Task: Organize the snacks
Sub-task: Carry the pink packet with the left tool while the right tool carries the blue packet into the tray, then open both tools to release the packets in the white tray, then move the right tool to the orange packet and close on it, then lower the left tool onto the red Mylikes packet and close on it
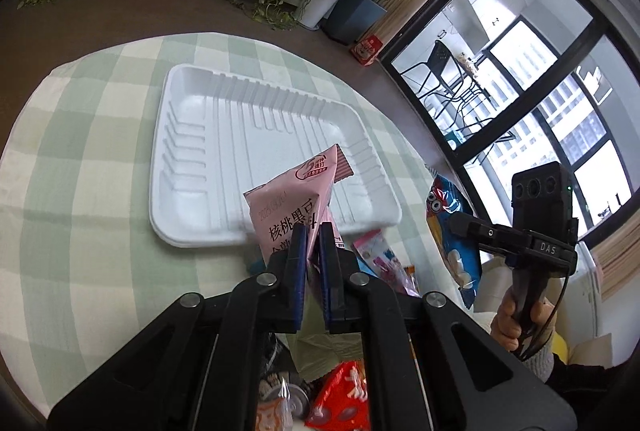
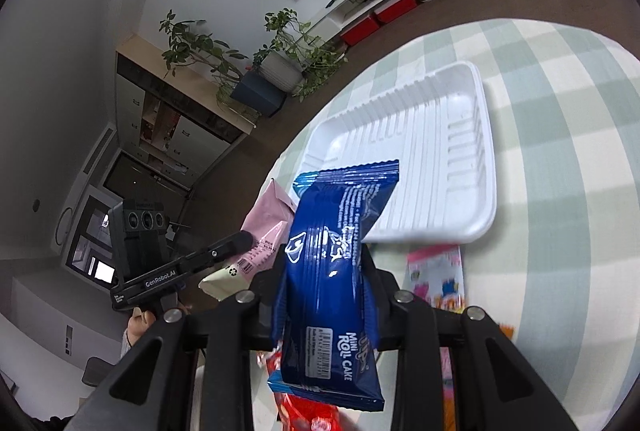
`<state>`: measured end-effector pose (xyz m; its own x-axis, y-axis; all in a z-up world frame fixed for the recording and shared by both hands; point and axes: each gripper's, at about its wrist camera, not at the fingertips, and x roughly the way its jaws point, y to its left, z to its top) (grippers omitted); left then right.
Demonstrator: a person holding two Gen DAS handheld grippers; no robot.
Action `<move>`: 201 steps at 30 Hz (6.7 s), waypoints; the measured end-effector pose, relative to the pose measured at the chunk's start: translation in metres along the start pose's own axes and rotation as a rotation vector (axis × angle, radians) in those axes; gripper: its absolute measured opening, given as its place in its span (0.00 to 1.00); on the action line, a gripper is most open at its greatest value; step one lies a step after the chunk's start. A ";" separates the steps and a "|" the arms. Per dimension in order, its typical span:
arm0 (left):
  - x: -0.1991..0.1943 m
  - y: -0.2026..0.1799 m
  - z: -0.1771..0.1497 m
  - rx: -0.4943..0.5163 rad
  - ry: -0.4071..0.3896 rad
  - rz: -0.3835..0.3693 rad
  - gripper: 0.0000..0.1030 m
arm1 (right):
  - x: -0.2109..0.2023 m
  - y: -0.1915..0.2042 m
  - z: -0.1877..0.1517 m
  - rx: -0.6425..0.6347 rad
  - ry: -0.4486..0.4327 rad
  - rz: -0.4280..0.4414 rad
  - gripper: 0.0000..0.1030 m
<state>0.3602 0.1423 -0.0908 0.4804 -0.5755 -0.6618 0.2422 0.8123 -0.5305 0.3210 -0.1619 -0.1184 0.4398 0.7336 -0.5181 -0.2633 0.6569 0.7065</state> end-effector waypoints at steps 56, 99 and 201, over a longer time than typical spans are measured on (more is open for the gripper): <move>-0.049 0.003 -0.061 0.014 -0.081 0.218 0.04 | 0.000 0.066 -0.050 -0.451 0.003 -0.368 0.82; -0.052 -0.018 -0.157 0.107 0.076 0.349 0.04 | 0.007 0.007 -0.124 -0.401 0.116 -0.653 0.87; 0.038 -0.079 -0.170 -0.078 0.146 0.280 0.98 | -0.010 -0.001 -0.124 -0.365 0.123 -0.530 1.00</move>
<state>0.2162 0.0398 -0.1643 0.3917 -0.3428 -0.8539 0.0493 0.9345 -0.3525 0.2104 -0.1486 -0.1739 0.4944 0.2940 -0.8180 -0.3220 0.9360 0.1418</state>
